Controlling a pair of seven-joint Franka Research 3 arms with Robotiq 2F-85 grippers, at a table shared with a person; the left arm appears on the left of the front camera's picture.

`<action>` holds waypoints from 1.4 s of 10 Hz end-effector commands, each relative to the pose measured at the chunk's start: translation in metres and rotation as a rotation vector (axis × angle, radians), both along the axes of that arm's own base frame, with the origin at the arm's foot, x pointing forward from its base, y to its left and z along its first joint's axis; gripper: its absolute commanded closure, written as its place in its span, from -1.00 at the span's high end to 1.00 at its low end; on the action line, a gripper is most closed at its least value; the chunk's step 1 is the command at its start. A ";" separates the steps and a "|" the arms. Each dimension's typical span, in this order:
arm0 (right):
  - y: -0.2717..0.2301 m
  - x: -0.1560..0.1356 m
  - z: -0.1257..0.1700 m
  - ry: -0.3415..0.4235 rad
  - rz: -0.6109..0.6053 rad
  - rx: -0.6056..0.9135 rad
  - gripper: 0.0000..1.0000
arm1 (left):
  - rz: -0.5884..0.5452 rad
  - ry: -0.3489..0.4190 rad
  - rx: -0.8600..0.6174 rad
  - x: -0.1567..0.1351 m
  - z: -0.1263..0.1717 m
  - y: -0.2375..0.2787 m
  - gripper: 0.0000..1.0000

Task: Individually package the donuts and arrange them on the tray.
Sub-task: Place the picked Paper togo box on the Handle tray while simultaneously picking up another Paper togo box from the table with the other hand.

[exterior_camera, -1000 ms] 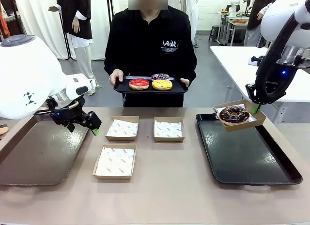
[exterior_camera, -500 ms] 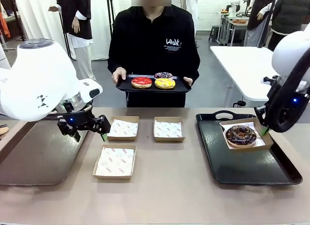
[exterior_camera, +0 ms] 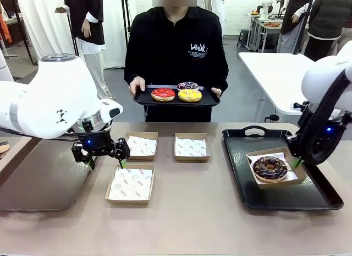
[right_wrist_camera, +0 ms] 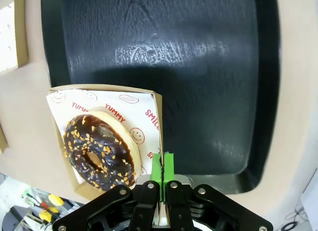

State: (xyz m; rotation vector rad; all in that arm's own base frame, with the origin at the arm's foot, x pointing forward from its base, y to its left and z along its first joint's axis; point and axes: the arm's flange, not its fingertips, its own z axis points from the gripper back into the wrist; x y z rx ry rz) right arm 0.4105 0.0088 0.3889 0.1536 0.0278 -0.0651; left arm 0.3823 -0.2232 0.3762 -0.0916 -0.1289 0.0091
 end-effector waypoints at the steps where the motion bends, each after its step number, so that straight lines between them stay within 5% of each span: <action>1: 0.009 0.005 -0.015 -0.016 -0.036 0.043 -0.97 | 0.012 0.025 -0.030 -0.002 0.001 -0.002 1.00; 4: 0.010 0.007 -0.010 -0.026 -0.120 -0.022 -0.97 | 0.016 0.013 -0.018 0.000 -0.002 0.000 1.00; 5: 0.007 0.007 -0.015 0.005 -0.029 0.034 -0.97 | 0.016 0.013 -0.018 0.000 -0.002 0.000 1.00; 9: 0.008 0.008 -0.014 0.001 -0.049 0.027 -0.97 | 0.015 0.019 -0.030 0.000 -0.002 -0.001 1.00; 10: 0.013 0.004 -0.019 -0.025 -0.056 -0.025 -0.97 | 0.074 0.100 -0.047 -0.002 -0.002 -0.002 1.00; 14: 0.035 0.004 -0.036 -0.075 -0.070 -0.037 -0.97 | 0.051 0.114 0.019 -0.016 -0.017 -0.009 1.00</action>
